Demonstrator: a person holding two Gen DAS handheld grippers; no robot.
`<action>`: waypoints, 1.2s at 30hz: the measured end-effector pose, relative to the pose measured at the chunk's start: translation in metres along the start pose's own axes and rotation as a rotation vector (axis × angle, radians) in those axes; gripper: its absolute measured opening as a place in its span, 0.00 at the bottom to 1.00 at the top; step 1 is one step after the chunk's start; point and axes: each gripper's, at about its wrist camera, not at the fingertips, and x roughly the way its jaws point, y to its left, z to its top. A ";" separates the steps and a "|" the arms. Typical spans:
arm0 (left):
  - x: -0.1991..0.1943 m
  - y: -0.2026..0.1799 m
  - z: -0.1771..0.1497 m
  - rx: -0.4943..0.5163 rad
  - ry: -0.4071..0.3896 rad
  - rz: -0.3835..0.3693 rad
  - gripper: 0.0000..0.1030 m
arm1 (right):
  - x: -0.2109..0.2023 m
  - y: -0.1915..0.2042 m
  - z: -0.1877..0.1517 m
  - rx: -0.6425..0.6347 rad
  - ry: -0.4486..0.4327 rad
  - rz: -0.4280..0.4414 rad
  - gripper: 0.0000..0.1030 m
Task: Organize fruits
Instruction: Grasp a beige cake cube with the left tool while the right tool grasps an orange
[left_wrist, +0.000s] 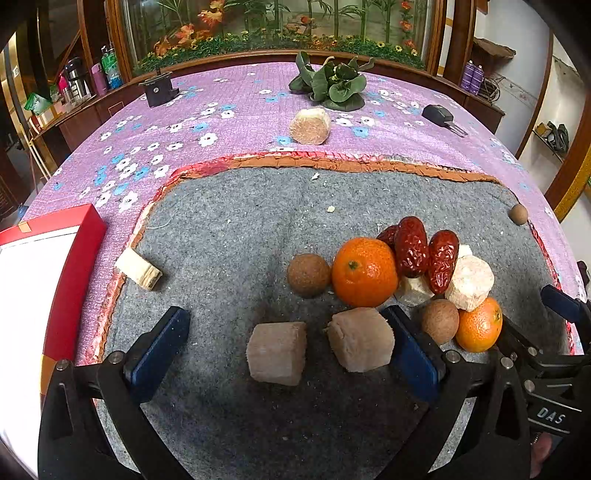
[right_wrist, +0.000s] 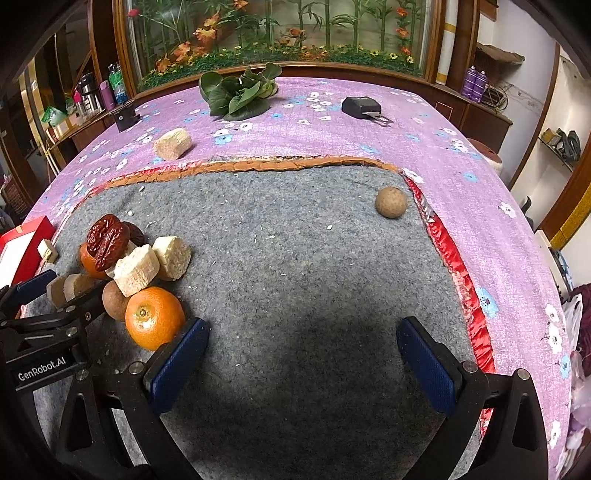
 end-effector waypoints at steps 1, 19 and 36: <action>0.000 0.000 0.000 0.001 0.000 0.002 1.00 | -0.002 -0.001 -0.001 -0.009 0.005 0.015 1.00; -0.083 0.039 -0.033 0.187 -0.092 0.019 0.98 | -0.017 0.043 0.008 -0.177 -0.016 0.200 0.89; -0.038 0.003 -0.015 0.217 0.023 -0.127 0.36 | -0.009 0.038 0.002 -0.170 -0.046 0.314 0.49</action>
